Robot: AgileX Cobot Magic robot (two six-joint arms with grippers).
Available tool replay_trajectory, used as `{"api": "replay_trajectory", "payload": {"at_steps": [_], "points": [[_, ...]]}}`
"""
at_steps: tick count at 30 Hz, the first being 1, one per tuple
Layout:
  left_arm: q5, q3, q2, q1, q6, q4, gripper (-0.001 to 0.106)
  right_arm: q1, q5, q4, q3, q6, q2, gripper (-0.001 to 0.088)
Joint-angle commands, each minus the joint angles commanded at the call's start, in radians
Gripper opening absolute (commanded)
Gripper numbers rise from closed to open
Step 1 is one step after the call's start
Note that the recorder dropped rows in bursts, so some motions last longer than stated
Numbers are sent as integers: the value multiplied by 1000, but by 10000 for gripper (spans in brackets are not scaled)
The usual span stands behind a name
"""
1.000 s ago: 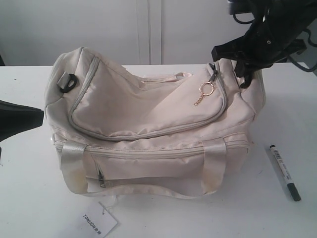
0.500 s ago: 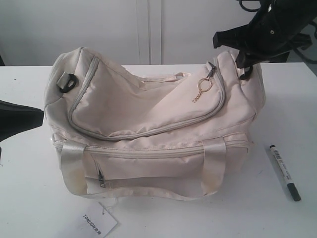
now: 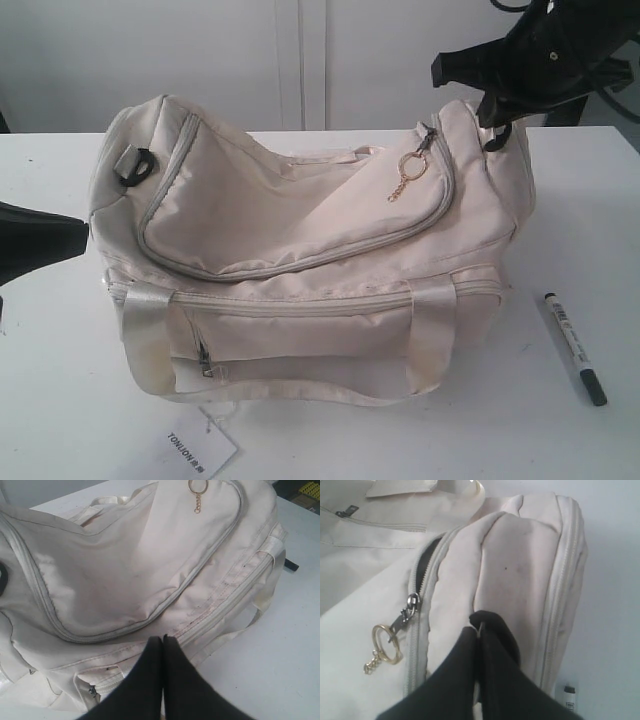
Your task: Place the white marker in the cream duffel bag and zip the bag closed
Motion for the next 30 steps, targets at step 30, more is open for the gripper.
{"api": "replay_trajectory", "payload": {"at_steps": [30], "points": [[2, -10, 0, 0, 0, -58, 0, 0, 2, 2, 0, 0, 0, 0]]}}
